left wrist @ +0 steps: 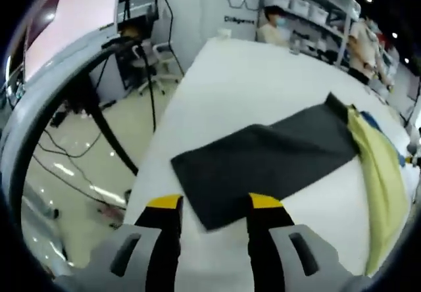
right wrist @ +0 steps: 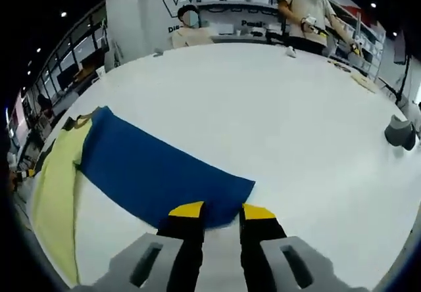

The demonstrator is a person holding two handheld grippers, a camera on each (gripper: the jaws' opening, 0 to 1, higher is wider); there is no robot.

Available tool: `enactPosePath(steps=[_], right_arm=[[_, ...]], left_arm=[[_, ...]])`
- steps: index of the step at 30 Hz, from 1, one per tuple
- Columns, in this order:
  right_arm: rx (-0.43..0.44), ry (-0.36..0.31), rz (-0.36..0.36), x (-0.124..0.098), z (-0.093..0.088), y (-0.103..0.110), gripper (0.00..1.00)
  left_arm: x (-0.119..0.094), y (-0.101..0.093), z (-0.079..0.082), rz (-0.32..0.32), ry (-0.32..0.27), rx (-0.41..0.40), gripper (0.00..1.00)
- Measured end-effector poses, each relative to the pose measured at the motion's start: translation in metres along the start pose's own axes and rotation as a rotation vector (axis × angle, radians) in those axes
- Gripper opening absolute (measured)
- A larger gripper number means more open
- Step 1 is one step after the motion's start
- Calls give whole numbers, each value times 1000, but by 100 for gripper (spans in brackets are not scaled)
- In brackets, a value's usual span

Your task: Fold the garment on the visible template until the final outline fits inside the template.

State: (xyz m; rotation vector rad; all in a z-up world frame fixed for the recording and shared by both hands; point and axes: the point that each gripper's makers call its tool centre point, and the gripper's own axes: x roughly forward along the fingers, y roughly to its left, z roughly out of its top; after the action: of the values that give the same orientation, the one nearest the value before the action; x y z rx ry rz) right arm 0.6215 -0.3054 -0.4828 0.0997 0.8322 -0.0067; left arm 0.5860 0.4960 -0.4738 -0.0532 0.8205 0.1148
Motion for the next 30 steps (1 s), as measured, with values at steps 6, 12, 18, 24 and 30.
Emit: enactPosePath(steps=[6, 12, 18, 24, 30], right_arm=[[9, -9, 15, 1, 9, 0, 0], [-38, -33, -11, -4, 27, -6, 0], [-51, -50, -57, -5, 41, -32, 0], [-124, -34, -85, -3, 53, -54, 0], [-197, 1, -84, 7, 54, -56, 0]], left_arm=[[13, 16, 10, 53, -14, -5, 17], [23, 23, 13, 78, 9, -16, 1], [14, 42, 26, 129, 12, 48, 0], [12, 55, 27, 148, 39, 67, 0], [17, 54, 19, 155, 82, 97, 0]])
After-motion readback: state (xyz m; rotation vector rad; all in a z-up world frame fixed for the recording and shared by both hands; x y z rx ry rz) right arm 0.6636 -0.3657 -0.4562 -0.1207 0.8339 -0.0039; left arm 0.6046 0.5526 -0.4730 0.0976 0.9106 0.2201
